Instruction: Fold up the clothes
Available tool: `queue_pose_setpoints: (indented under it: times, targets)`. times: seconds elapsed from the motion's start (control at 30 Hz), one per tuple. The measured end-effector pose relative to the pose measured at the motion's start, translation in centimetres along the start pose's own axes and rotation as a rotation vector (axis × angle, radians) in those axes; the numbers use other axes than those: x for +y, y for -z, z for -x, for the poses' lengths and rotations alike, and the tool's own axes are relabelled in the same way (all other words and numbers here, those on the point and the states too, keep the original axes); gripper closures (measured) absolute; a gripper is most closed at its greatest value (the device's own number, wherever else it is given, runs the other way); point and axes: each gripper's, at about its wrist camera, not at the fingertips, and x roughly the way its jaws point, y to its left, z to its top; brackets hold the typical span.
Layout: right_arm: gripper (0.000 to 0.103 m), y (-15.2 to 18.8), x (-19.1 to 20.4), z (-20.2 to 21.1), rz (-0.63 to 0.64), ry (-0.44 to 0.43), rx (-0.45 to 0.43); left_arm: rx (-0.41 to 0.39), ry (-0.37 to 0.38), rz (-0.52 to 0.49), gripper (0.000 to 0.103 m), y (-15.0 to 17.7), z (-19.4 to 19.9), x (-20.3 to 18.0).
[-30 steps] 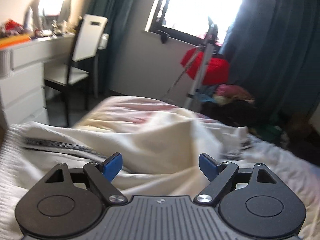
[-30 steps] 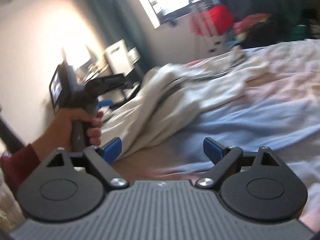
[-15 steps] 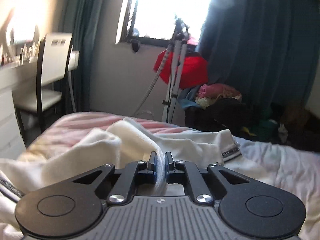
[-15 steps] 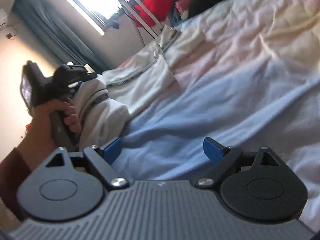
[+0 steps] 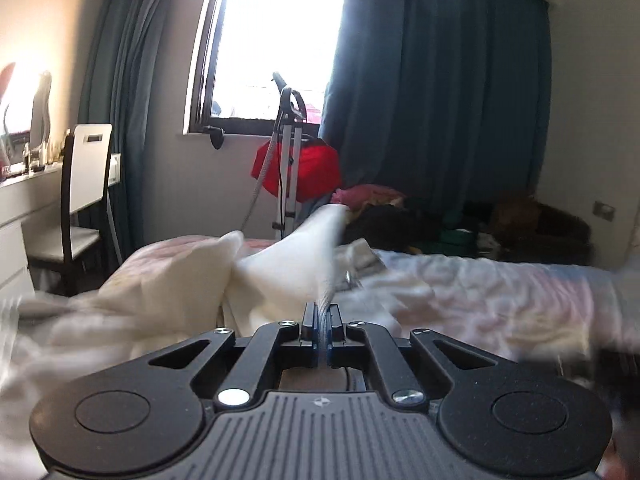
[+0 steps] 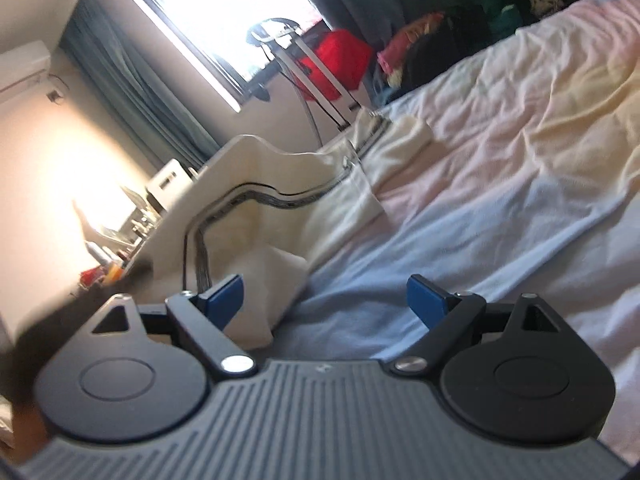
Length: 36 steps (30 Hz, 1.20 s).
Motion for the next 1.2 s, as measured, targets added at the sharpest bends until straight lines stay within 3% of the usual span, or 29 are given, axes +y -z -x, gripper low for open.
queue_pose_setpoints:
  times: [0.17, 0.33, 0.43, 0.63, 0.97, 1.07, 1.2]
  targets:
    - [0.012, 0.9, 0.3, 1.3, -0.031, -0.043, -0.013, 0.075, 0.025, 0.019, 0.099, 4.4, 2.3, -1.3]
    - [0.012, 2.2, -0.6, 1.2, -0.112, -0.096, 0.010, 0.076, 0.025, 0.034, 0.099, 5.1, 2.5, -1.9]
    - [0.024, 2.0, -0.8, 0.4, -0.138, -0.111, 0.027, 0.059, 0.039, 0.081, 0.099, 5.0, 2.9, -0.7]
    - [0.032, -0.6, -0.6, -3.6, -0.199, -0.143, 0.047, 0.029, 0.023, 0.206, 0.099, 5.4, 3.7, 0.7]
    - [0.033, -8.0, -0.1, -18.3, -0.105, 0.024, 0.057, -0.106, -0.009, 0.417, 0.099, 4.9, 4.7, 5.3]
    - [0.033, -9.8, 0.8, -23.6, -0.063, 0.063, 0.079, -0.056, 0.024, 0.526, 0.099, 5.6, 2.8, 7.3]
    - [0.033, -11.3, 1.8, -29.4, 0.030, 0.148, 0.054, -0.003, -0.005, 0.547, 0.099, 6.8, 0.6, 8.9]
